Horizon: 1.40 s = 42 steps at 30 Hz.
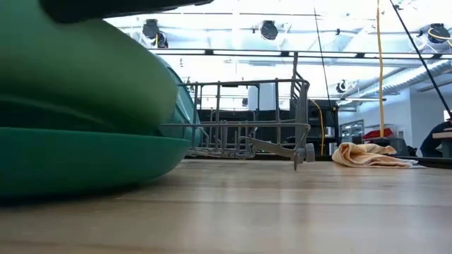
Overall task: Sort dishes
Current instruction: Put the light green plate into the dish rack
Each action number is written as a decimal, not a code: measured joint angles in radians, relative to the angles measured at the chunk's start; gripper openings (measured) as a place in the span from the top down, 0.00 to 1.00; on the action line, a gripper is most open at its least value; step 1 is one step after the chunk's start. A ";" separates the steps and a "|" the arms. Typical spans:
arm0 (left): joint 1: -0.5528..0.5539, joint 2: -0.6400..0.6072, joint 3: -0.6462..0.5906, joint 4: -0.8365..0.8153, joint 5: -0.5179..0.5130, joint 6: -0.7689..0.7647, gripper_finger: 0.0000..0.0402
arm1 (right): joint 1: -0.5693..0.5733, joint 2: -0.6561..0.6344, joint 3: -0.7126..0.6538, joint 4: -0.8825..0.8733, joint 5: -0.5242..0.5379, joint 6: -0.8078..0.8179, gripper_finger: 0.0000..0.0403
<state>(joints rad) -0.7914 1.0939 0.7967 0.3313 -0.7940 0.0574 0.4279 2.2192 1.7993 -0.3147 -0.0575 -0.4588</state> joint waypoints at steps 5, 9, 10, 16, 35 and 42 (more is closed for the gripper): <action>-0.001 0.000 0.000 0.000 0.005 0.001 0.40 | -0.002 -0.001 0.099 -0.129 0.006 -0.033 1.00; -0.001 0.000 0.022 0.000 0.007 0.041 0.40 | -0.001 -0.001 0.205 -0.285 0.005 -0.066 1.00; -0.002 0.000 0.030 0.002 0.007 0.058 0.40 | 0.000 -0.001 0.233 -0.323 0.003 -0.074 1.00; -0.026 -0.001 0.087 -0.037 0.020 0.139 0.40 | 0.000 -0.003 0.409 -0.598 -0.001 -0.087 1.00; -0.067 0.000 0.107 -0.283 0.187 -0.052 0.40 | -0.053 -0.180 0.545 -0.918 0.006 -0.094 1.00; -0.066 0.011 0.107 -0.373 0.151 -0.105 0.40 | -0.103 -0.213 0.545 -0.976 0.001 -0.077 1.00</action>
<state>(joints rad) -0.8572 1.1049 0.9035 -0.0415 -0.6434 -0.0477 0.3248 2.0060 2.3444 -1.2911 -0.0560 -0.5355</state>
